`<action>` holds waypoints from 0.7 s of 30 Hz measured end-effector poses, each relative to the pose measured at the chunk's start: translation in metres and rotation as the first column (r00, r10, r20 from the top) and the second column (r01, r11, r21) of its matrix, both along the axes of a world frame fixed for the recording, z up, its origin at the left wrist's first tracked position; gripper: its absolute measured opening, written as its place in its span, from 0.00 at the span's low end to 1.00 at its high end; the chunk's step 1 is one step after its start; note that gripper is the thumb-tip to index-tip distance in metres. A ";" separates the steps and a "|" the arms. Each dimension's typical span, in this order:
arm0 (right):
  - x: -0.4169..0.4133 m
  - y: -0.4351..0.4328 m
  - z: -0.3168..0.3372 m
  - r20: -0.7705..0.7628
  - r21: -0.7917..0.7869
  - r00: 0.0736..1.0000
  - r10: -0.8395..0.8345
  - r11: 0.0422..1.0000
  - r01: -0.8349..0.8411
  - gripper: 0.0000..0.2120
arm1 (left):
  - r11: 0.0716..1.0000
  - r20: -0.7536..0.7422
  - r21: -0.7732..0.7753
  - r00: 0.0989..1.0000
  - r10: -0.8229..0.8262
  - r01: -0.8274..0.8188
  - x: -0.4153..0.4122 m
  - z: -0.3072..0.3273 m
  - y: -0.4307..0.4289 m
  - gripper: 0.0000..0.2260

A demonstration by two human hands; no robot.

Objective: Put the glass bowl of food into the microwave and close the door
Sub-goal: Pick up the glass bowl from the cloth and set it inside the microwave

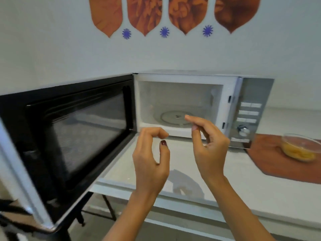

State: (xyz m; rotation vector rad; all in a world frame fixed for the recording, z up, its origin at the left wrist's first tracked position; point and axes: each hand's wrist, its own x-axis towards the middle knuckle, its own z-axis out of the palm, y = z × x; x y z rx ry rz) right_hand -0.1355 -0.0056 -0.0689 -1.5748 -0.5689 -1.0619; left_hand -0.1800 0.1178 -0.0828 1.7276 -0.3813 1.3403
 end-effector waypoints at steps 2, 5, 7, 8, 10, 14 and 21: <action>0.004 -0.026 -0.005 -0.034 0.006 0.996 -0.077 0.997 0.077 0.11 | 0.998 -0.062 -0.026 0.996 -0.063 0.062 0.016 -0.008 -0.021 0.06; 0.010 -0.062 -0.014 -0.064 -0.001 0.980 -0.190 0.982 0.190 0.12 | 0.988 -0.168 -0.065 0.975 -0.147 0.138 0.037 -0.018 -0.052 0.07; 0.015 -0.090 -0.021 -0.097 -0.001 0.959 -0.265 0.964 0.266 0.11 | 0.975 -0.223 -0.082 0.950 -0.220 0.207 0.052 -0.022 -0.076 0.08; 0.016 -0.099 -0.023 -0.107 0.002 0.952 -0.286 0.958 0.288 0.11 | 0.968 -0.242 -0.088 0.938 -0.249 0.235 0.057 -0.023 -0.084 0.08; 0.019 -0.128 -0.029 -0.140 0.006 0.925 -0.352 0.934 0.356 0.12 | 0.938 -0.288 -0.137 0.893 -0.346 0.319 0.072 -0.027 -0.110 0.08; 0.028 -0.179 -0.043 -0.236 0.049 0.855 -0.461 0.874 0.484 0.15 | 0.826 -0.403 -0.368 0.727 -0.556 0.428 0.098 -0.033 -0.156 0.08; 0.056 -0.278 -0.056 -0.434 -0.004 0.660 -0.614 0.734 0.680 0.22 | 0.700 -0.557 -0.369 0.457 -0.693 0.611 0.142 -0.035 -0.235 0.15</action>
